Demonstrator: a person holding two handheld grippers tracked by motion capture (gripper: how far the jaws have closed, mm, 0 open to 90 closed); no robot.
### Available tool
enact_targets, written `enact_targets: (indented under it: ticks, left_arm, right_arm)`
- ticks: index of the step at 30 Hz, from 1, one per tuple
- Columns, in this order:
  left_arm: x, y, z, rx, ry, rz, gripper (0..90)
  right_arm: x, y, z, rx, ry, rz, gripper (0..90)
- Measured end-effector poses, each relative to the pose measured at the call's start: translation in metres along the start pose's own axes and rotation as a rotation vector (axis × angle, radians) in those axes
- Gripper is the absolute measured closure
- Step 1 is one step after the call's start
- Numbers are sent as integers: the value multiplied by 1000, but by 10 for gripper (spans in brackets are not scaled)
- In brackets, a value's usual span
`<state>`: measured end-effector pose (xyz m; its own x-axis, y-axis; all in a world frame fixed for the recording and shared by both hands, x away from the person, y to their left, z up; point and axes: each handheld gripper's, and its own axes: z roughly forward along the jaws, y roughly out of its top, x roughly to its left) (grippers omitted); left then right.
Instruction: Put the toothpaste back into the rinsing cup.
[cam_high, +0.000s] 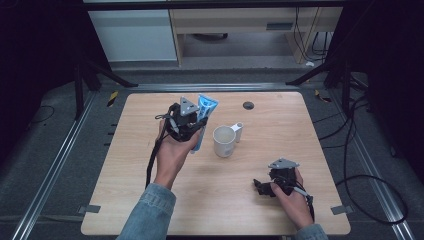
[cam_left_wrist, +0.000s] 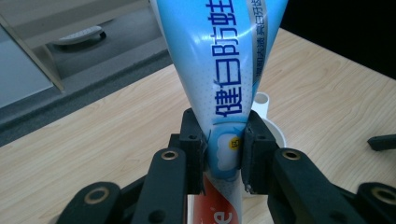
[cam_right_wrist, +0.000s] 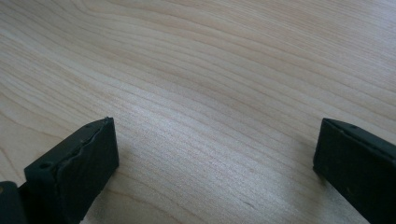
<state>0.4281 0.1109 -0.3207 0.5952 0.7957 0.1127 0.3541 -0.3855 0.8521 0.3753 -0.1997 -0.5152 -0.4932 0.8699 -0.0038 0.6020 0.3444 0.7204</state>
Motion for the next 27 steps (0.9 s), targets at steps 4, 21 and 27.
enact_targets:
  ticks: [4,21,27]
  left_arm:
    - [-2,1,1,-16,1,-10,731]
    - [-5,6,2,-90,21,-29,731]
    - [-9,8,6,-117,34,-46,732]
  right_arm:
    - [0,0,0,0,0,-2,3]
    - [-1,0,0,-4,-2,-16,3]
    - [-1,0,1,-6,0,-20,3]
